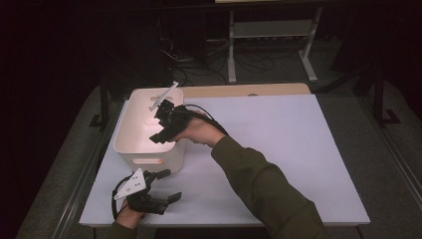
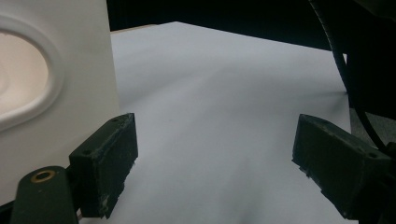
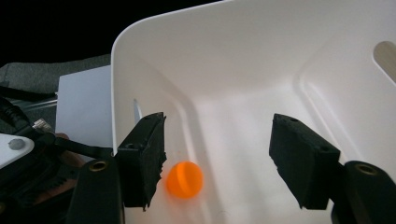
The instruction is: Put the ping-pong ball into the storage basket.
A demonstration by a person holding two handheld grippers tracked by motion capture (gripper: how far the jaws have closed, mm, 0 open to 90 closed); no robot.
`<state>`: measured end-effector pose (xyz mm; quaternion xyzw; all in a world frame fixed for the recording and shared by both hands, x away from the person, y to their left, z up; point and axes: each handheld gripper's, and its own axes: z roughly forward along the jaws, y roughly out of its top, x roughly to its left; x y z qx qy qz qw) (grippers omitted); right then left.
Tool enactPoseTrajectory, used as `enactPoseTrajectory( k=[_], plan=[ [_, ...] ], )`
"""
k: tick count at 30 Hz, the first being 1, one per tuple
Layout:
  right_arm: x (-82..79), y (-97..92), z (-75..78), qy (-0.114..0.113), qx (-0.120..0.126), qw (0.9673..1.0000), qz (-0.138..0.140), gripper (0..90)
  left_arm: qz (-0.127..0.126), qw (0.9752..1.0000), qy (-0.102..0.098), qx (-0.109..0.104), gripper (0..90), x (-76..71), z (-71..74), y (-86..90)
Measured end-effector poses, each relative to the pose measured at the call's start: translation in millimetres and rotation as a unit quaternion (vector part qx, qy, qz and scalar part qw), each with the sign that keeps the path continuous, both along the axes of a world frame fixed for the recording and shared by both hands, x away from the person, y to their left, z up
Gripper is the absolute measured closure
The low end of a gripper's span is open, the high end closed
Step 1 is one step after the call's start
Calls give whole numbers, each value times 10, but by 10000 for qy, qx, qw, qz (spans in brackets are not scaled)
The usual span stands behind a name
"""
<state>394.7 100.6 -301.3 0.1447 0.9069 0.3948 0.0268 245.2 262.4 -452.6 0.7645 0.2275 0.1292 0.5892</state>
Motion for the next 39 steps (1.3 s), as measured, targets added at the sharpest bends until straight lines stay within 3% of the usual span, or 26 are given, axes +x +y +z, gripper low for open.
enactPoseTrajectory(
  k=[8, 18, 39],
  plan=[
    [6, -196, 105, -49, 185, 9997, -163, 343, 3, 10000, -28, 19, 140, 2, 0, 2],
    [25, -494, 118, -119, 237, 9989, -385, 328, 4, 10000, 1, 16, 140, 1, 1, 1],
    [-7, -977, -154, -166, 291, 9957, -866, 185, 13, 10000, 32, 9, 140, 1, -1, -4]
  ],
)
